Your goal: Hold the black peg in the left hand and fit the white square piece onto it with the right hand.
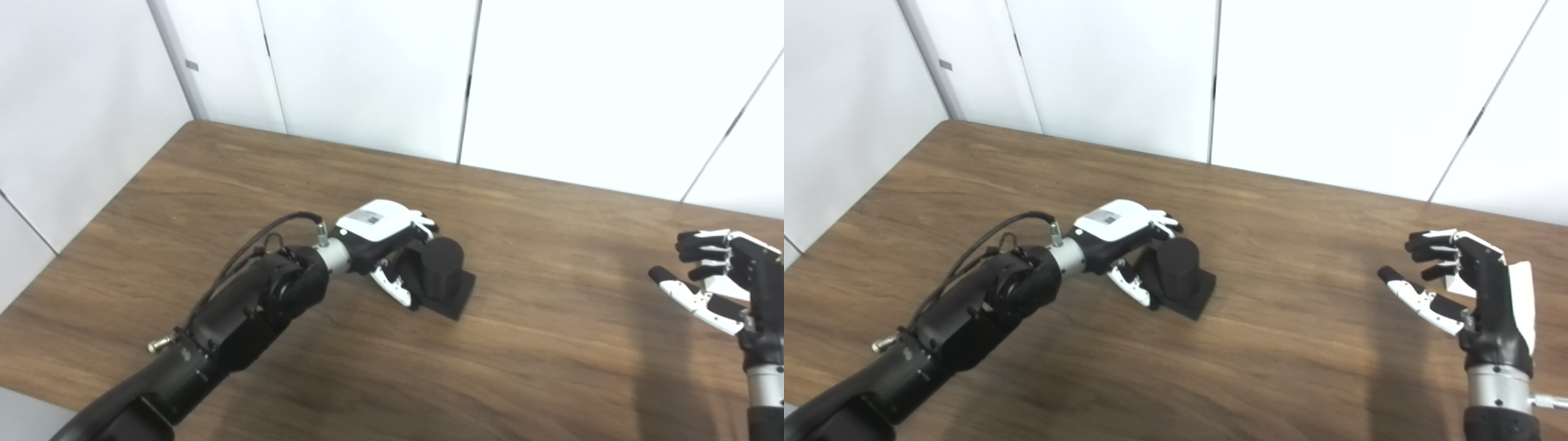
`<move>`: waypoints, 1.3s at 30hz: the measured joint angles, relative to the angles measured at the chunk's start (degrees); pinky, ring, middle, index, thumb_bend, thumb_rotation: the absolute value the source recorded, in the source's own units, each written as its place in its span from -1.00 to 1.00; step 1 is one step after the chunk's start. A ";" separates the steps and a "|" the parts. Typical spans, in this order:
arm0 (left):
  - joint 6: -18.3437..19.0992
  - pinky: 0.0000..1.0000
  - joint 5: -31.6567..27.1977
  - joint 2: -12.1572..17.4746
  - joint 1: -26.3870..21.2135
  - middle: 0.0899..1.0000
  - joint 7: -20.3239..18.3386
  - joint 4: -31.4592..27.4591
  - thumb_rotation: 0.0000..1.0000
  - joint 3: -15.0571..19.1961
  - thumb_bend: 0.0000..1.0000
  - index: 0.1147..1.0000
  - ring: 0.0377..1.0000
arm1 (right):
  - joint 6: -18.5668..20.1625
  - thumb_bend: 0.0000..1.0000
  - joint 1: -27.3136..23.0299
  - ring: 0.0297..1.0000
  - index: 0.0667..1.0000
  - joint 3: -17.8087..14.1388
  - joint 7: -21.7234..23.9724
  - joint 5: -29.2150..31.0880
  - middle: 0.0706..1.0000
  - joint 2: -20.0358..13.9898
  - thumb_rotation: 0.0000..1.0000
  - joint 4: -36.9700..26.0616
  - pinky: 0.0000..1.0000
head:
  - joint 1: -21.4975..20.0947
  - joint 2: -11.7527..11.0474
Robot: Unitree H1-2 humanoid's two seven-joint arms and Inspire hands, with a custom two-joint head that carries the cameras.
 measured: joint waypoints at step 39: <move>-11.32 0.49 2.42 -3.00 -4.43 0.78 0.37 2.78 -0.86 -10.03 0.05 -0.15 0.85 | 2.09 0.01 -7.21 0.23 -0.08 4.51 6.12 -4.73 0.37 -4.11 -0.73 2.26 0.01 | -24.69 -1.49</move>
